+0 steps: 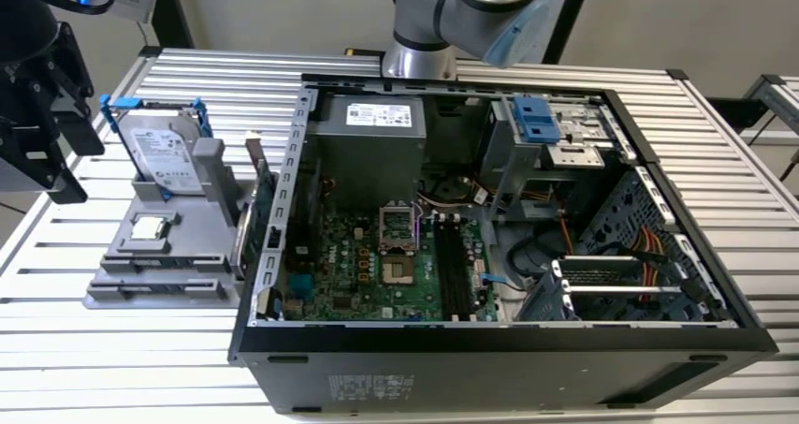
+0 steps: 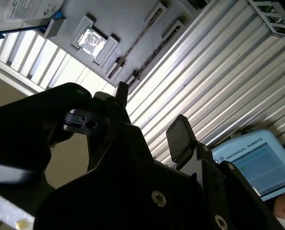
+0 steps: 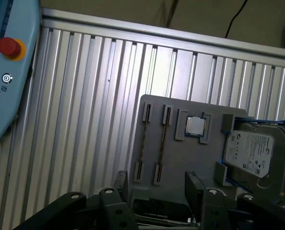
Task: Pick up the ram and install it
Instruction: 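Pick up the ram and move it above insertion slot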
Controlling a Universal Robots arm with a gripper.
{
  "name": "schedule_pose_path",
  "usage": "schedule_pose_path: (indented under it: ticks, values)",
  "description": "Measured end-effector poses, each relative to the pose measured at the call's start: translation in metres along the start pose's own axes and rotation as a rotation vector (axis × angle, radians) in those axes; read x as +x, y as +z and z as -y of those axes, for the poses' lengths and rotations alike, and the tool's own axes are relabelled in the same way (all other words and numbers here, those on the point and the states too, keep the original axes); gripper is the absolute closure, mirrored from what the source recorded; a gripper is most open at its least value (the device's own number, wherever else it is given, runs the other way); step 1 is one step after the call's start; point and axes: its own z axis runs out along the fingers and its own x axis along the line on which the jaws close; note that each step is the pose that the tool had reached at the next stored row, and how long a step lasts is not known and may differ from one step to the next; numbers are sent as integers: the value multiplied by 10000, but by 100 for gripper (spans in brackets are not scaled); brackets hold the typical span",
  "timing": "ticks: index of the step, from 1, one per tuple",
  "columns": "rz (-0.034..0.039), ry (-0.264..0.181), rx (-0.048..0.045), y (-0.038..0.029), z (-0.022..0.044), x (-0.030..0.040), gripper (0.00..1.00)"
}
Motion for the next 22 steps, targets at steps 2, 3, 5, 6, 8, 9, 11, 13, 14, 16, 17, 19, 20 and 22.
schedule_pose_path:
  ticks: [2,3,5,6,8,9,11,13,14,16,17,19,20,22]
  values:
    - [0,16,1,1,0,0,0]
    - [4,91,3,3,0,0,0]
    - [18,348,12,11,0,0,0]
    - [25,482,17,16,1,0,0]
    - [35,685,24,28,1,-1,0]
    - [39,768,27,34,2,-1,0]
    - [44,878,31,48,3,-1,0]
    - [43,901,32,64,4,-1,0]
    - [34,924,31,73,4,-2,0]
    - [3,978,31,92,6,-5,0]
    - [-16,1003,32,101,6,-7,0]
    - [-54,1043,30,119,8,-13,0]
    - [-66,1050,41,127,9,-16,0]
    - [-91,1055,107,142,10,-23,0]
